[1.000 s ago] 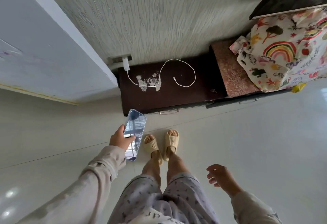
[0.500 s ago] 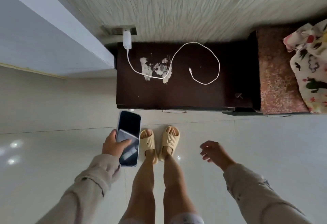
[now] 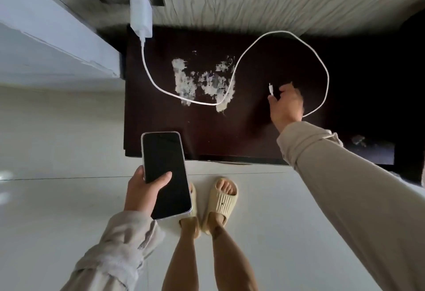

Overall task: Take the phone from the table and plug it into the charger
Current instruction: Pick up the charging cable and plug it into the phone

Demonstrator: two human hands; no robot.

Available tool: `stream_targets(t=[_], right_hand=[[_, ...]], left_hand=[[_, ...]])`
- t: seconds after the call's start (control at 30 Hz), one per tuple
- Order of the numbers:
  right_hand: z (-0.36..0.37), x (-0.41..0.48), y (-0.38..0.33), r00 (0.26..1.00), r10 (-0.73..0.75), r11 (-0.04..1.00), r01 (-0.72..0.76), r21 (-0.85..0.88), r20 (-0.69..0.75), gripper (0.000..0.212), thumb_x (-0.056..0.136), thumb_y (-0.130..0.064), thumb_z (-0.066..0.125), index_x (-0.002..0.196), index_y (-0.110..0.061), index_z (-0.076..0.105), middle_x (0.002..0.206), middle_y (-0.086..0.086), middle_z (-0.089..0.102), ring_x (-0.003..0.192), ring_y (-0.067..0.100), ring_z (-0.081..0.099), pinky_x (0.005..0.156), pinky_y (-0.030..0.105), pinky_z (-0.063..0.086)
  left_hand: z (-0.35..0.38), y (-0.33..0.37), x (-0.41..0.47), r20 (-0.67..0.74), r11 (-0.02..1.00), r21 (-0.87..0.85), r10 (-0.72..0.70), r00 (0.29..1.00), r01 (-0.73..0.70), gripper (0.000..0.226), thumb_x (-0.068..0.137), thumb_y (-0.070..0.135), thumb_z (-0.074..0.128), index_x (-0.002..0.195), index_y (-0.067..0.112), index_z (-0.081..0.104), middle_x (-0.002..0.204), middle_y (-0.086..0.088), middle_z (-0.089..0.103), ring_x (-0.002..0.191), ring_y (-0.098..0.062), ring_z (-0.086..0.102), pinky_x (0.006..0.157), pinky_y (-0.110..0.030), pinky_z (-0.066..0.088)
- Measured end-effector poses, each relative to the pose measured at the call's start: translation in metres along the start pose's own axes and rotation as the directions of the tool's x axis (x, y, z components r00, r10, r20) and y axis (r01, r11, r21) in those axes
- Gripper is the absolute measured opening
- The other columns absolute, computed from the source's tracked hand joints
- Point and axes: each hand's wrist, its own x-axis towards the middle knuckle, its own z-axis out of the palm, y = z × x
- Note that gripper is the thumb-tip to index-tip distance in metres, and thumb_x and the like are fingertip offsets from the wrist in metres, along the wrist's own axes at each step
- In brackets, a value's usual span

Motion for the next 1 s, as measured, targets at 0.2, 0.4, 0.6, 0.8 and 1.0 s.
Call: stream_targets(t=[0.2,0.4,0.6,0.8,1.0], right_hand=[[0.008,0.015,-0.004,0.998,-0.025,0.958,0.042,-0.283,0.064,0.03,0.091,-0.016,0.049,0.115,0.001,0.058,0.126,0.02,0.053,0.118,0.035,0.048,0.099,0.045,0.041],[-0.002,-0.042,0.004,0.971,-0.049,0.977,-0.003,0.214,0.234,0.006,0.09,-0.006,0.049,0.089,-0.005,0.055,0.083,0.015,0.058,0.074,0.023,0.057,0.076,0.026,0.055],[-0.047,-0.153,-0.002,0.916,-0.125,0.86,-0.091,0.502,0.381,0.027,0.084,-0.007,0.059,0.077,-0.033,0.063,0.057,-0.011,0.062,0.044,0.0,0.051,0.05,0.011,0.043],[-0.092,-0.216,-0.019,0.814,-0.195,0.774,-0.215,0.596,0.547,0.029,0.086,-0.013,0.059,0.069,-0.033,0.072,0.05,-0.011,0.065,0.038,0.004,0.035,0.04,0.01,0.029],[-0.1,-0.217,-0.033,0.68,-0.239,0.743,-0.332,0.581,0.693,0.023,0.091,-0.012,0.053,0.079,-0.015,0.073,0.046,-0.005,0.062,0.036,0.004,0.034,0.037,0.012,0.027]], left_hand=[[0.002,0.011,0.011,-0.001,0.999,-0.034,-0.002,1.0,0.001,0.018,0.082,0.008,0.064,0.096,0.011,0.055,0.075,0.006,0.058,0.067,-0.007,0.055,0.055,-0.017,0.039],[0.008,0.03,0.003,0.003,0.973,-0.208,-0.101,0.995,0.099,0.01,0.082,0.01,0.063,0.081,0.017,0.056,0.077,0.0,0.059,0.072,-0.02,0.057,0.058,-0.024,0.044],[0.022,0.057,-0.021,0.108,0.89,-0.378,-0.231,0.967,0.255,0.037,0.082,0.017,0.063,0.113,-0.003,0.056,0.105,-0.019,0.063,0.092,-0.035,0.062,0.088,-0.045,0.052],[0.03,0.076,-0.042,0.286,0.699,-0.563,-0.336,0.897,0.441,0.026,0.089,0.026,0.052,0.095,0.001,0.058,0.067,-0.011,0.069,0.071,-0.022,0.058,0.067,-0.032,0.048],[0.024,0.075,-0.053,0.276,0.711,-0.57,-0.308,0.91,0.413,0.034,0.09,0.031,0.05,0.069,0.005,0.055,0.033,-0.004,0.064,0.054,-0.023,0.061,0.055,-0.03,0.042]])
